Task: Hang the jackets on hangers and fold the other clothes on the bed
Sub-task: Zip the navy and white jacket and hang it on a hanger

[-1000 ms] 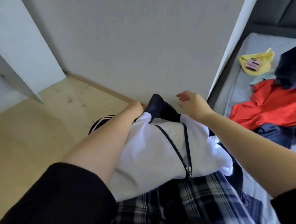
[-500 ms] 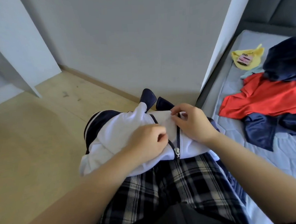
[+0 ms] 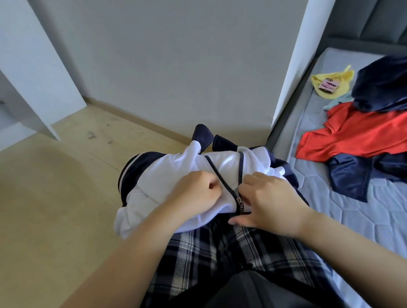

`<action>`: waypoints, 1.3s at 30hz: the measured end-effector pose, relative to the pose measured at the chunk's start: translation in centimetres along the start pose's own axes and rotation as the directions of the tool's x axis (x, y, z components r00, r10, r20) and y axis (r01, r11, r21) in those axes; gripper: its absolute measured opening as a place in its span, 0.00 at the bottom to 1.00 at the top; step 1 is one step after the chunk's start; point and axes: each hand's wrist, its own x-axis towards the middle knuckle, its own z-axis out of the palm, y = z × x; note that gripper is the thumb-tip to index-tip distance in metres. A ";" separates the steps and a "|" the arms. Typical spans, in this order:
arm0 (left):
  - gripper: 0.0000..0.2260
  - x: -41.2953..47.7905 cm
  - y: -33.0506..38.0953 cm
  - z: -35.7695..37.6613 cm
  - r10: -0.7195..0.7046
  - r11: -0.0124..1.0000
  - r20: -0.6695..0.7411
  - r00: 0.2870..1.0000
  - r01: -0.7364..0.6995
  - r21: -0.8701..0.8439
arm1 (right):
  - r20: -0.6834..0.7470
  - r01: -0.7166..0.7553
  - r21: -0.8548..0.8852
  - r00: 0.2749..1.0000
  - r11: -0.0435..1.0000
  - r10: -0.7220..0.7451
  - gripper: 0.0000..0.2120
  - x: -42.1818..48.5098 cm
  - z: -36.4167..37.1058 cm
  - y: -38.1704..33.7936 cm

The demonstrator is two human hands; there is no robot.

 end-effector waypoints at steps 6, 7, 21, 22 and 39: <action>0.14 -0.2 0.4 -0.2 -0.021 0.998 0.015 1.000 0.022 -0.055 | -0.007 0.015 0.051 1.000 0.999 -0.014 0.20 0.4 -0.1 0.4; 0.13 -0.3 0.5 -0.3 -0.016 0.998 0.024 1.000 0.018 -0.063 | 0.016 0.027 0.058 0.999 0.998 -0.028 0.19 0.5 -0.4 0.5; 0.22 -1.2 0.7 -0.1 0.140 0.973 0.195 0.971 -0.098 -0.211 | 0.402 -0.314 0.558 0.912 0.768 0.081 0.09 2.2 -2.5 2.8; 0.26 -1.2 0.8 0.3 0.132 0.984 0.175 0.976 -0.108 -0.141 | 0.393 -0.325 0.561 0.914 0.761 0.101 0.10 2.4 -2.2 2.9; 0.21 0.4 0.4 -0.2 0.070 0.919 0.211 0.975 0.019 -0.394 | 0.279 -0.271 0.451 0.948 0.850 0.154 0.07 8.2 -1.9 3.5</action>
